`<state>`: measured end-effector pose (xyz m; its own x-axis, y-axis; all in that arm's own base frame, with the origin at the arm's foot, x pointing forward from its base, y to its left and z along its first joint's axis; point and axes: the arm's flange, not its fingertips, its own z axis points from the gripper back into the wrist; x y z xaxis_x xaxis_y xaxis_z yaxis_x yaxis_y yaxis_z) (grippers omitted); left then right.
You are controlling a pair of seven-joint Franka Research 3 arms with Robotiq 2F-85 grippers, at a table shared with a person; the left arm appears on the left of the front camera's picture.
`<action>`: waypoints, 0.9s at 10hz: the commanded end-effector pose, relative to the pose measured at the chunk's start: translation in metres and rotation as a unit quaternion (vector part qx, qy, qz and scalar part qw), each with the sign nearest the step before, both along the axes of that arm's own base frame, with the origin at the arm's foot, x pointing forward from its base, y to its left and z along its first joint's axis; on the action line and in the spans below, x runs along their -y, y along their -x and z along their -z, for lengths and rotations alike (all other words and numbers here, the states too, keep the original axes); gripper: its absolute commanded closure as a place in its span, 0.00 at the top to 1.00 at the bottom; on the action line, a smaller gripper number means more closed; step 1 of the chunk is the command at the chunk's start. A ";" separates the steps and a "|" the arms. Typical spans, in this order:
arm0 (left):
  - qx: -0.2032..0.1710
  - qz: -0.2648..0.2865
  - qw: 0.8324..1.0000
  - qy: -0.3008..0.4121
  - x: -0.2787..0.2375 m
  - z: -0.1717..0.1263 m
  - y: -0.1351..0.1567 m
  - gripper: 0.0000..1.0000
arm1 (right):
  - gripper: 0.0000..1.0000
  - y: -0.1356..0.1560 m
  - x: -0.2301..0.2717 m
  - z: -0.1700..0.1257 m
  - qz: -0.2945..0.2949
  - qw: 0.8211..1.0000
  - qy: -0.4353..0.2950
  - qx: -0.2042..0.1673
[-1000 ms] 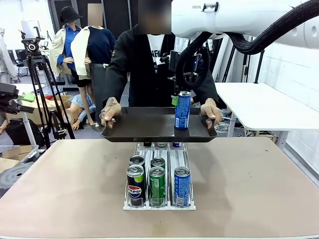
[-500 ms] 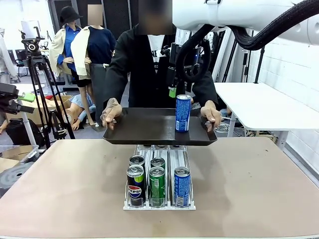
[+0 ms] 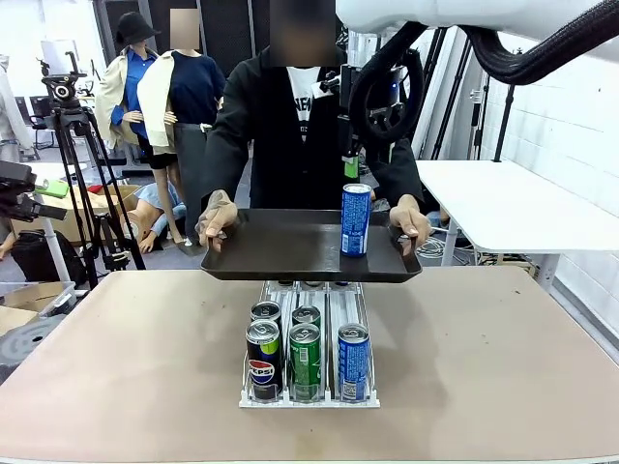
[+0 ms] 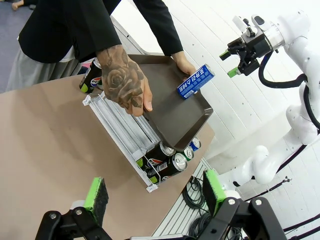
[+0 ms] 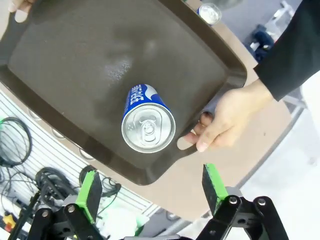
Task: Retrieve and hand over the desired beverage to the person.
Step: Place the picked can on the Handle tray extended by the person, then pick up another can of the same type that the person held from the Automatic Can Dispenser.
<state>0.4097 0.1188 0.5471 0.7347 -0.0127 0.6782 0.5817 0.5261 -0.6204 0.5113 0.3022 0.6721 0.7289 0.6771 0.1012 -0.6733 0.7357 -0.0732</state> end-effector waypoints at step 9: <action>0.001 0.000 1.000 0.009 0.000 -0.001 0.001 1.00 | 1.00 -0.005 -0.001 0.004 -0.005 1.000 -0.016 -0.004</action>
